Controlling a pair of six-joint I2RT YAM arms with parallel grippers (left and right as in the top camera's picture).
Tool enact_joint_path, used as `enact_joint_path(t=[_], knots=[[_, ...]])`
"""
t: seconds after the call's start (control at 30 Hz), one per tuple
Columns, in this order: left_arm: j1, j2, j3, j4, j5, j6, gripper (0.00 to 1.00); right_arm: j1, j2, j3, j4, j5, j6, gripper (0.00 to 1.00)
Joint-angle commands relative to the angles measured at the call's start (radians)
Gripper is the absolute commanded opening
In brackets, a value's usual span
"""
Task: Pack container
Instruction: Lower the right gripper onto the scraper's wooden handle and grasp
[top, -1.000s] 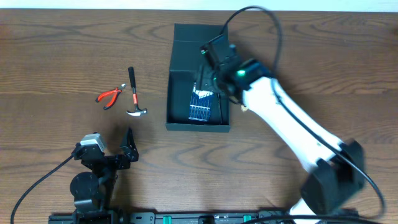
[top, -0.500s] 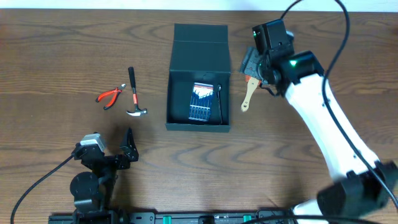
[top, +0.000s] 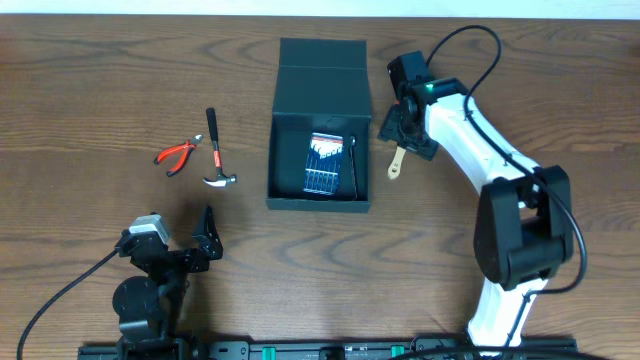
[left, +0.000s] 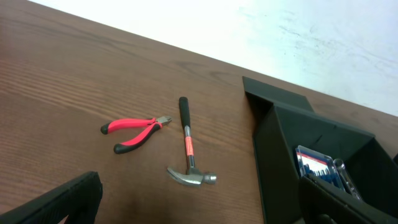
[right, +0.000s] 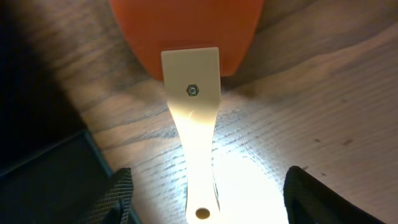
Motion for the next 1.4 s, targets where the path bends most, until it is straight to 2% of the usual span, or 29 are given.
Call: enact_joint_path(t=[0.0,0.6,1.2,1.37], knots=[[0.003,-0.006,-0.026,-0.006,-0.013,-0.006,0.98,-0.005,0.033,-0.003,0.013,-0.003,0.012,0.66],[0.003,-0.006,-0.026,-0.006,-0.013,-0.005,0.99,-0.014,0.114,-0.004,0.090,-0.027,-0.004,0.61],[0.003,-0.006,-0.026,-0.006,-0.013,-0.006,0.99,-0.023,0.130,-0.008,0.105,-0.028,-0.076,0.63],[0.003,-0.006,-0.026,-0.006,-0.013,-0.006,0.98,-0.024,0.131,-0.010,0.107,-0.025,-0.078,0.56]])
